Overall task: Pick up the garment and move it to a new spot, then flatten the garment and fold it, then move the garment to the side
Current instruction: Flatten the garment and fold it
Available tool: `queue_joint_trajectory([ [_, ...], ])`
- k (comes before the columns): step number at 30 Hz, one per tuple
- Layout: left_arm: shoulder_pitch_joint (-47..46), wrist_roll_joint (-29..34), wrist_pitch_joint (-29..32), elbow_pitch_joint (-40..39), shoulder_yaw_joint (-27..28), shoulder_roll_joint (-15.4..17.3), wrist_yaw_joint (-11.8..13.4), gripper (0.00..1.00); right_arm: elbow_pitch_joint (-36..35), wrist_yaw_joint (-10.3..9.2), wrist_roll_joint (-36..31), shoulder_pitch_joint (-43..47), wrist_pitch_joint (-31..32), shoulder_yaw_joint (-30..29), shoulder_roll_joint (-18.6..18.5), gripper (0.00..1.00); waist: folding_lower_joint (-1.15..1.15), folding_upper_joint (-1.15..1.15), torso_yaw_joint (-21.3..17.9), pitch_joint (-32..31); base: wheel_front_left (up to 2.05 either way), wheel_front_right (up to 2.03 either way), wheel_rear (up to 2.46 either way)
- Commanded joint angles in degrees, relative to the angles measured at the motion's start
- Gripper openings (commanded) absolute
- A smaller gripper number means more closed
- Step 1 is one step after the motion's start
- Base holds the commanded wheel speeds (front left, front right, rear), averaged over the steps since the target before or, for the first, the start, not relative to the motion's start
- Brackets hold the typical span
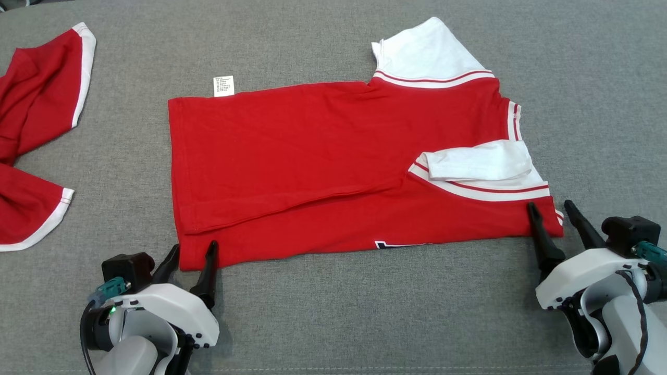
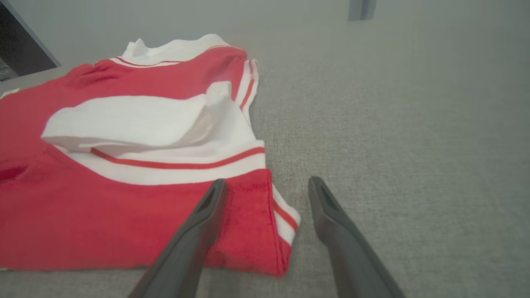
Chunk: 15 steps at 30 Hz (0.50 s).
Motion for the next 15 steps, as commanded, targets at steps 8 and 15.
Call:
queue_joint_trajectory([
  [8,-1.7,-4.1,3.6,0.9,0.9,-0.7,-4.6,0.00,2.8,0.19,5.2,-2.2,3.1,4.8,-1.0,0.00,0.00,0.00,0.3,0.2,0.00,0.00,0.00],
  [15,-1.3,-5.9,4.3,-1.0,1.3,-0.4,-6.3,0.00,1.2,0.19,9.1,-1.8,3.6,5.5,-2.6,0.00,0.00,0.00,0.4,-0.4,0.00,0.00,0.00],
])
